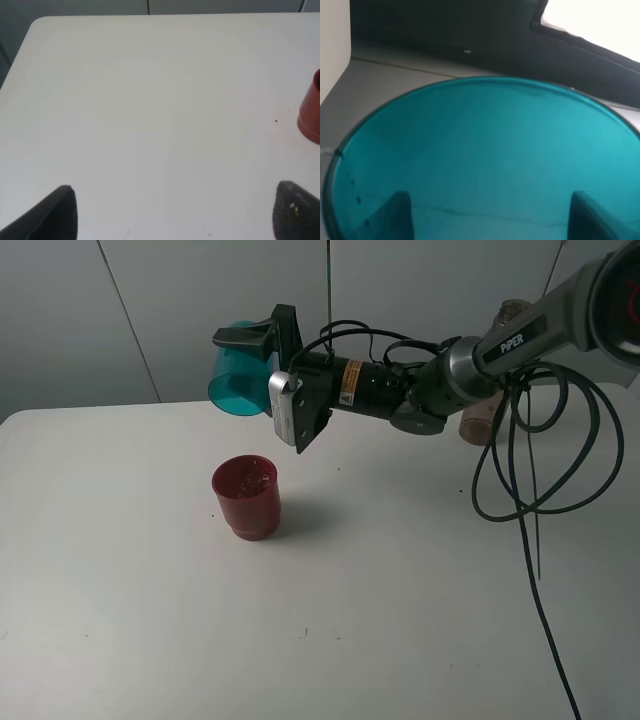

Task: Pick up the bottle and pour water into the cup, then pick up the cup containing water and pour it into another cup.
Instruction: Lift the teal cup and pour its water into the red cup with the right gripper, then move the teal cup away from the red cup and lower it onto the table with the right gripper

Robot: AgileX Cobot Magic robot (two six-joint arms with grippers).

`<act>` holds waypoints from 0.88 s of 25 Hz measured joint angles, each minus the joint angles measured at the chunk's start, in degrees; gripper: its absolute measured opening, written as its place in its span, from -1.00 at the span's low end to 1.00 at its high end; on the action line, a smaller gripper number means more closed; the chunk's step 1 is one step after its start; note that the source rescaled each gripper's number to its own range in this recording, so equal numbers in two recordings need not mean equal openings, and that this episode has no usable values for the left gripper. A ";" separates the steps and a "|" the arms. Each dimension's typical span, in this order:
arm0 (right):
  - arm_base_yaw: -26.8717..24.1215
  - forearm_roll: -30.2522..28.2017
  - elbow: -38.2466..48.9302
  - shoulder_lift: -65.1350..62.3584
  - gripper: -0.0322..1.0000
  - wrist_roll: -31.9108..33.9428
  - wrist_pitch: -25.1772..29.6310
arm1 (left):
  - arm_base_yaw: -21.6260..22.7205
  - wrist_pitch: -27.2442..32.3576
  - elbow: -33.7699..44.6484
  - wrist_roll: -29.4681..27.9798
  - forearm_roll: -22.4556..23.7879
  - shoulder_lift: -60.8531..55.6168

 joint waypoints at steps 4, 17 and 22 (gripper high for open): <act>0.00 -0.15 -0.10 0.00 -0.87 -1.88 -0.04 | 0.00 0.00 0.00 0.00 0.00 0.00; 0.00 -0.15 -0.10 0.00 -0.87 28.06 -0.04 | 0.00 0.00 0.00 0.00 0.00 0.00; 0.00 -0.15 -0.10 0.00 -0.87 47.92 -0.04 | 0.00 0.00 0.00 -0.10 0.00 0.00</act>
